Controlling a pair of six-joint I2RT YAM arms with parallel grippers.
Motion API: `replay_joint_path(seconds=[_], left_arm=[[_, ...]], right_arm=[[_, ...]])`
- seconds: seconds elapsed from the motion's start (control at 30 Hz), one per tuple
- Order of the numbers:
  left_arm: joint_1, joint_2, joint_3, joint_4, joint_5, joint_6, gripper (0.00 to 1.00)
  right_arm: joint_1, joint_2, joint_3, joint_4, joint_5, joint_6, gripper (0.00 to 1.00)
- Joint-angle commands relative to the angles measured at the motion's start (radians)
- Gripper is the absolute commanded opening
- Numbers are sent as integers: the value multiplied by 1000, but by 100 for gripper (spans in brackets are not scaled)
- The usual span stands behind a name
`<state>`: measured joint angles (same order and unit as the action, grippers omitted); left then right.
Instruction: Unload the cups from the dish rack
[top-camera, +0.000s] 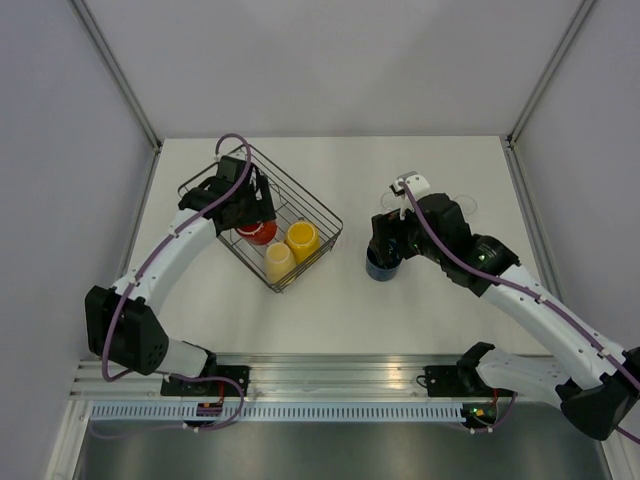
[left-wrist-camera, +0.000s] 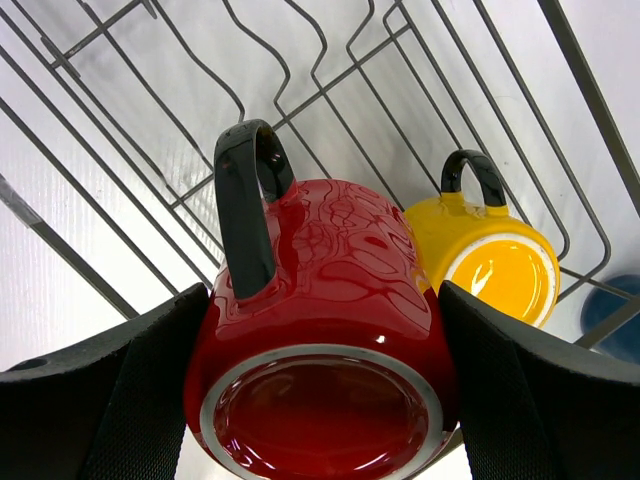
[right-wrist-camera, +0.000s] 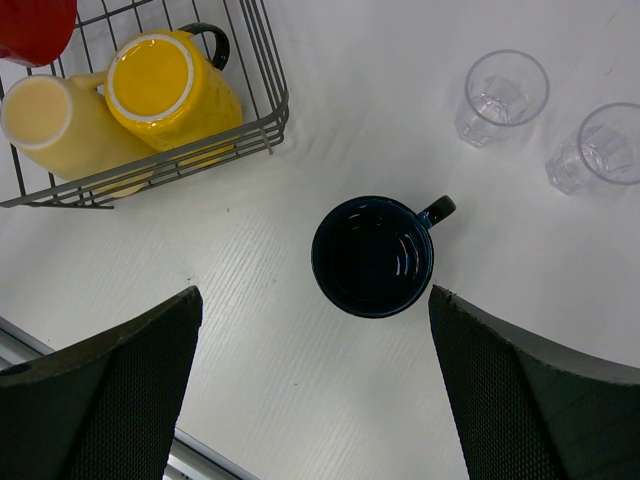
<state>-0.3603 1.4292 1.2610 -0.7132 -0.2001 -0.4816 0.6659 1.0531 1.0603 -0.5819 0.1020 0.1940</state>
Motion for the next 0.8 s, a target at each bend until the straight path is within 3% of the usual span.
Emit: replay_joint_path(seconds=[0.0, 0.17, 0.3, 0.63, 0.77], left_arm=[[0, -91, 54, 20, 31, 26, 2], [1, -167, 75, 26, 102, 28, 2], [0, -216, 83, 43, 242, 18, 2], [-2, -368, -29, 294, 681, -127, 2], [-8, -423, -112, 480, 843, -248, 2]], right_arm=[[4, 7, 20, 37, 4, -8, 98], [4, -10, -8, 120, -24, 21, 98], [4, -24, -49, 226, -97, 64, 98], [3, -51, -178, 702, -615, 188, 98], [3, -59, -239, 856, -708, 226, 97]])
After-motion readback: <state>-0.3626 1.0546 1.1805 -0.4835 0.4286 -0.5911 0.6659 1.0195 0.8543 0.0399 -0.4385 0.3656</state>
